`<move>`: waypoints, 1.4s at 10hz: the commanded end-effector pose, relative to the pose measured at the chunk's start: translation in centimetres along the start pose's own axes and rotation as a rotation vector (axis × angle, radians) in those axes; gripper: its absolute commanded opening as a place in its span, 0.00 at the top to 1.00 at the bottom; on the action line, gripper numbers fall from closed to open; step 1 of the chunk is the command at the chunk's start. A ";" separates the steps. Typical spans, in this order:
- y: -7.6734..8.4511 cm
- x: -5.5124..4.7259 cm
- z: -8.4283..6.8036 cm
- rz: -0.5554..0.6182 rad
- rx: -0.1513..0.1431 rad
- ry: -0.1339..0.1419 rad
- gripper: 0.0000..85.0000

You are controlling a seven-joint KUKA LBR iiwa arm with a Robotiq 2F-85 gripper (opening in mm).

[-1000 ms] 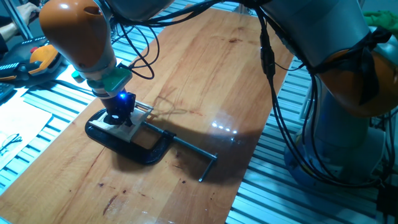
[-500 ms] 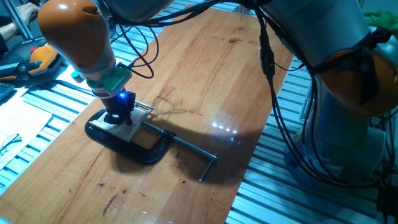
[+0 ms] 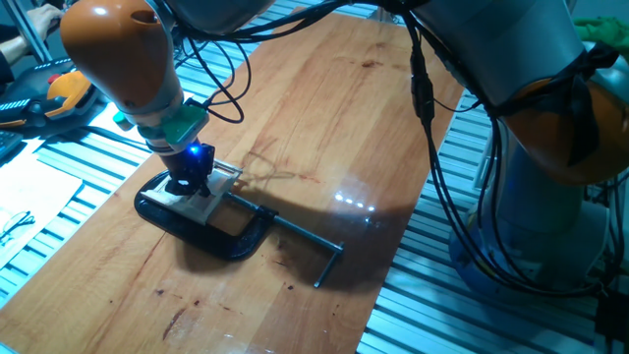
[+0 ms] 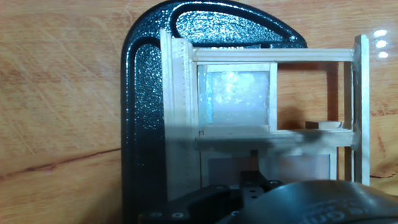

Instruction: Close a sliding window

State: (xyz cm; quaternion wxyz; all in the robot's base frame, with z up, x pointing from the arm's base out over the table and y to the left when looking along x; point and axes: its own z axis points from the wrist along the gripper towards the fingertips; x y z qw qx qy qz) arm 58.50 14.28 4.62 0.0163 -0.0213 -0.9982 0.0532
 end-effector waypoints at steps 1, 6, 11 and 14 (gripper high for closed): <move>-0.1 0.0 0.0 -0.001 0.002 0.000 1.00; -0.4 0.0 0.1 -0.009 0.008 -0.001 1.00; -0.5 0.0 0.0 -0.016 0.018 -0.002 1.00; -0.6 0.0 0.0 -0.017 0.021 -0.004 1.00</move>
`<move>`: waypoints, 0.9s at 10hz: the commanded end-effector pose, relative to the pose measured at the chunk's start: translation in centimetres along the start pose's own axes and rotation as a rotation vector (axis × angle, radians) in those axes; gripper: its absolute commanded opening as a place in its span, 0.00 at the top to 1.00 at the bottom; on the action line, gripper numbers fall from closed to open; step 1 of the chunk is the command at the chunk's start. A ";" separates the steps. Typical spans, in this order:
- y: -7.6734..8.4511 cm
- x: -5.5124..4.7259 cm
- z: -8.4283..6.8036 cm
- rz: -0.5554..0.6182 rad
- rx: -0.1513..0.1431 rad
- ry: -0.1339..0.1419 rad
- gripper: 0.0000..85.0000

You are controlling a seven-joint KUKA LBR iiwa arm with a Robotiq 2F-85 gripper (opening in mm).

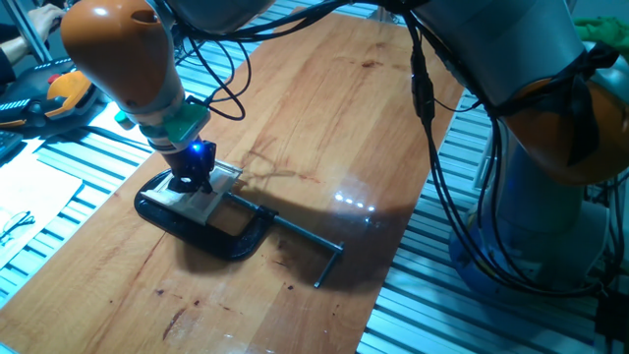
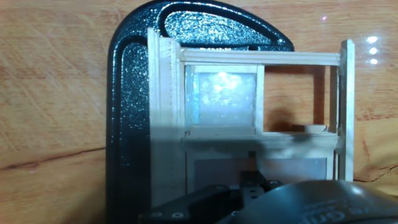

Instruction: Close a sliding window

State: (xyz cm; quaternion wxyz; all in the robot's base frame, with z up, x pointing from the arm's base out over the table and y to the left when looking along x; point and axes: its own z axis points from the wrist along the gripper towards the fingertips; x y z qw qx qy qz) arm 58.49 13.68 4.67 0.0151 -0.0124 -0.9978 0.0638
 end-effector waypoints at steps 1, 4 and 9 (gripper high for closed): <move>0.0 0.0 0.0 -0.002 0.002 0.000 1.00; 0.0 0.0 -0.1 -0.005 0.002 0.001 1.00; 0.6 -1.3 -2.1 0.027 -0.018 0.008 1.00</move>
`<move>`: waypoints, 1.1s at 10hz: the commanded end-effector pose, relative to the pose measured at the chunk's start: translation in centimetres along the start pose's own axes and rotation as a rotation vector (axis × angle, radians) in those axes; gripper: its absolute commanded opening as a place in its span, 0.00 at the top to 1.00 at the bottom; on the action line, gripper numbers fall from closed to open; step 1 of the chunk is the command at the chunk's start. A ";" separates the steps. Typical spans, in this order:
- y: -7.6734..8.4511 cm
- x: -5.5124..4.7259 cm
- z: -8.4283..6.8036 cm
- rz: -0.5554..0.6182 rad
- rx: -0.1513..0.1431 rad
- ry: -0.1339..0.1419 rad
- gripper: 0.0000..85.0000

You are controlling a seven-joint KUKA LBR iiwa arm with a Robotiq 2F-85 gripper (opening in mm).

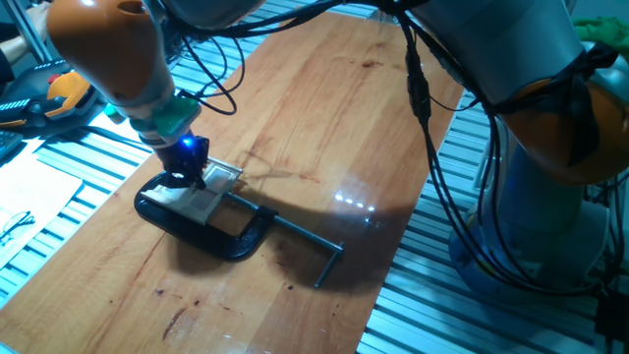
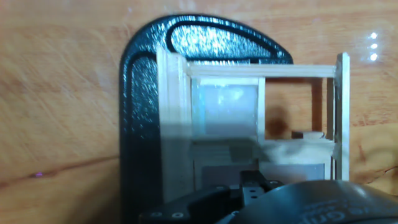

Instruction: Close a sliding window

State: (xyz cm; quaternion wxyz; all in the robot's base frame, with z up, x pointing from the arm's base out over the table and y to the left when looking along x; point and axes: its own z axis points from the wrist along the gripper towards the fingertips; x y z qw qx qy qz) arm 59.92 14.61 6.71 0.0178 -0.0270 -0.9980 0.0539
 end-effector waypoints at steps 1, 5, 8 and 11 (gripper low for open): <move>0.3 -0.5 -0.5 0.006 -0.007 0.001 1.00; 1.2 -1.8 0.3 0.022 -0.027 -0.019 1.00; 1.3 -2.0 0.1 0.019 -0.016 -0.003 1.00; 1.2 -2.0 0.2 0.016 -0.013 -0.002 1.00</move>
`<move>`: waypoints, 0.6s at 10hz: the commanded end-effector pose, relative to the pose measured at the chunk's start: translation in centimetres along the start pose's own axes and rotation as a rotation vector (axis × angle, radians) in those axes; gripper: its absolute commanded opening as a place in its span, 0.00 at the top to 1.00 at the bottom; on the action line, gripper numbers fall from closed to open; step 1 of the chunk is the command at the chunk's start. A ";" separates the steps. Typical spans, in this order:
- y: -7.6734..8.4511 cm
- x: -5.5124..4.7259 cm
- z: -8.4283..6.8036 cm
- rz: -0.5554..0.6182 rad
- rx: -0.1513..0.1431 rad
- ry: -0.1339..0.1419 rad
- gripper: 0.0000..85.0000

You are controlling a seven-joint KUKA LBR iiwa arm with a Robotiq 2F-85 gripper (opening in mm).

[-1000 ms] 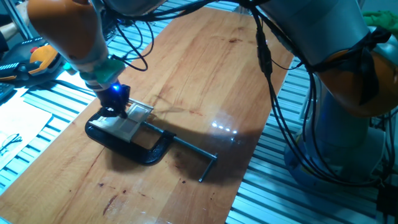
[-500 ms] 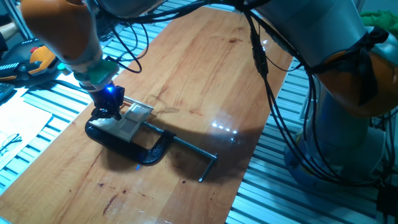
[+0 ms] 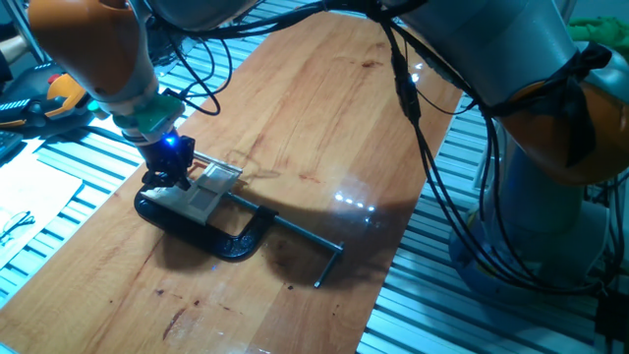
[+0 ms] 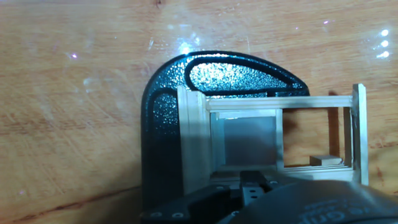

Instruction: Close a sliding window

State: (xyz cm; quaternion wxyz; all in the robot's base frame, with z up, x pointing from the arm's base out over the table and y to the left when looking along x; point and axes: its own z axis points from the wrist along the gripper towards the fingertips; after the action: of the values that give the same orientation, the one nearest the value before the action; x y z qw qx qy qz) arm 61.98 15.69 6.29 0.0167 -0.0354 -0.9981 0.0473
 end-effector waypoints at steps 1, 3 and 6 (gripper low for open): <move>0.0 0.0 0.0 0.004 0.000 0.003 1.00; 0.0 -0.1 -0.5 0.013 0.002 0.009 1.00; 0.0 -0.4 -0.7 -0.012 0.028 0.001 1.00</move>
State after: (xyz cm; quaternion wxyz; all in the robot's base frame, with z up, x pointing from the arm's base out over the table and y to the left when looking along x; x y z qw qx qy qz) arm 62.38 15.72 7.02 0.0179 -0.0296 -0.9976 0.0603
